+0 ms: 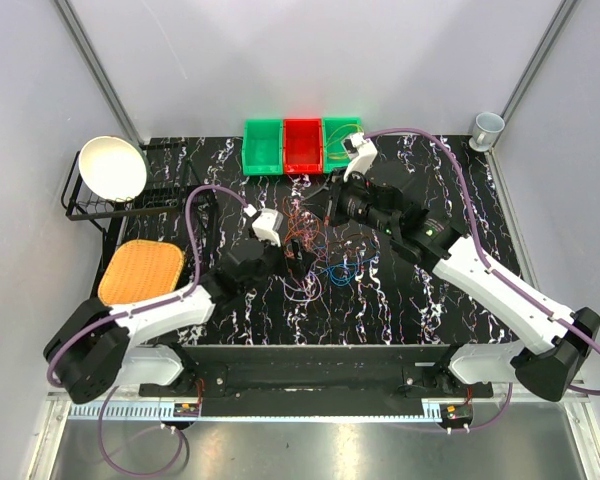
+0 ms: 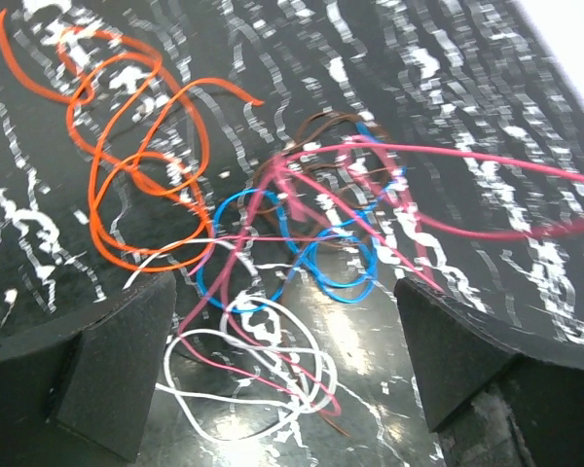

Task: Untangle the cables

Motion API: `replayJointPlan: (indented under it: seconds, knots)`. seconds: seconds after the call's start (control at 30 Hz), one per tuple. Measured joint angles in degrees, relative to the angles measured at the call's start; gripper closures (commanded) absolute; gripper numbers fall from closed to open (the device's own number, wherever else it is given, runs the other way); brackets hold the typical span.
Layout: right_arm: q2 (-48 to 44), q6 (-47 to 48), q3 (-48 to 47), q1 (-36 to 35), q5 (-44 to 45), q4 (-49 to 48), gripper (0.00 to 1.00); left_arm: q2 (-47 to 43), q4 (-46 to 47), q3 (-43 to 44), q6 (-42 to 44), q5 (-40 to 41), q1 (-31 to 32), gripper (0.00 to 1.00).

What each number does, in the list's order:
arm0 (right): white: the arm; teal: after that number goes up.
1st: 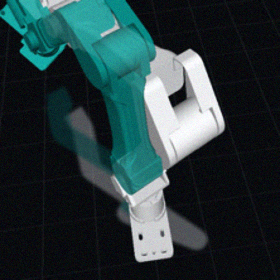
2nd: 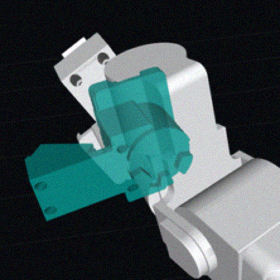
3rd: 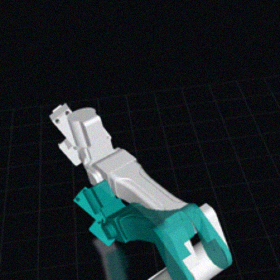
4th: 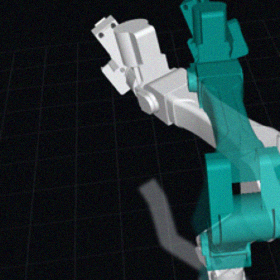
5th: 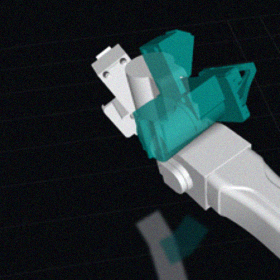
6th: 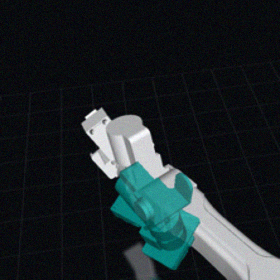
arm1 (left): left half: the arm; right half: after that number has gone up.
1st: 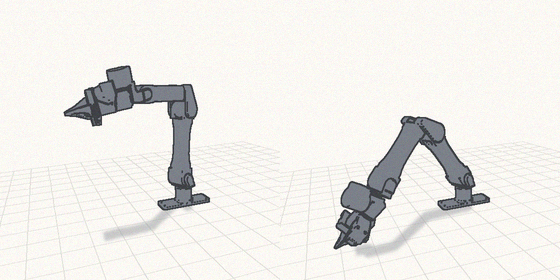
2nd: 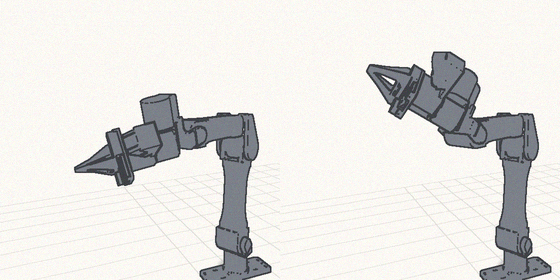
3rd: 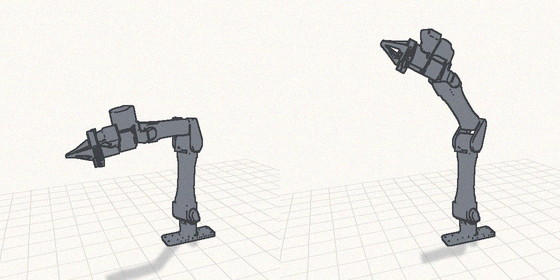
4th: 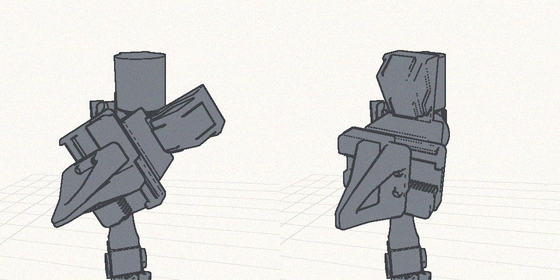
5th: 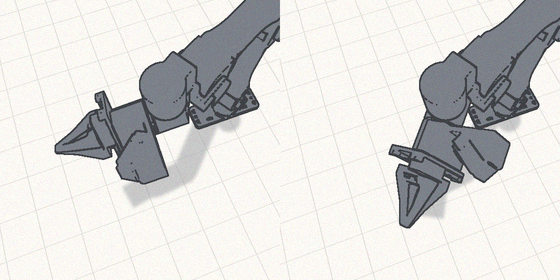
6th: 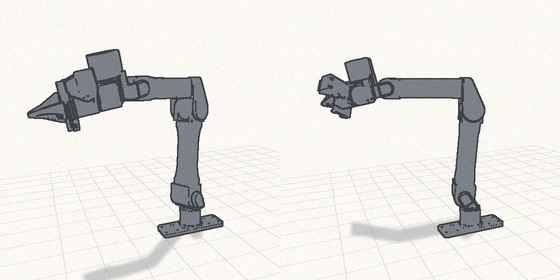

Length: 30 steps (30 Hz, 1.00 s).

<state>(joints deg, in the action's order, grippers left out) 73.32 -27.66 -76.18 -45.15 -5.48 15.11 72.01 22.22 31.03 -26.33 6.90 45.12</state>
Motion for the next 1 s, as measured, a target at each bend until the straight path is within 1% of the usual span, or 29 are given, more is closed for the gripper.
replayJointPlan:
  seconds: [0.23, 0.43, 0.63, 0.83, 0.93, 0.97, 1.0]
  knots:
    - [-0.2, 0.81, 0.0, 0.0, 0.35, 0.61, 1.0, -5.92, -0.52, -0.79, 2.45, -4.17, 0.0, 0.01]
    - [-0.22, 0.9, -0.11, 0.0, 0.35, 1.11, 1.0, -7.52, -2.45, -0.79, 4.04, -5.7, 0.0, 0.01]
    - [-0.35, 0.87, -0.44, 0.0, 0.26, 1.22, 1.0, -4.94, -0.85, -0.81, 4.31, -4.28, 0.0, 0.01]
    - [-0.44, 0.83, -0.96, 0.0, -0.09, 1.33, 1.0, 1.62, 2.64, -0.66, 5.35, -2.36, 0.0, 0.01]
    - [-0.46, 0.81, -1.51, 0.0, -0.2, 1.33, 1.0, 5.53, 4.83, -0.37, 5.42, -1.77, 0.0, 0.05]
    - [-0.5, 0.81, -1.64, 0.0, -0.2, 1.36, 1.0, 6.62, 5.4, -0.13, 5.42, -1.7, 0.0, 0.13]
    - [-0.52, 0.79, -1.81, 0.0, -0.22, 1.38, 1.0, 8.11, 6.86, 0.09, 5.38, -1.62, -0.02, 0.19]
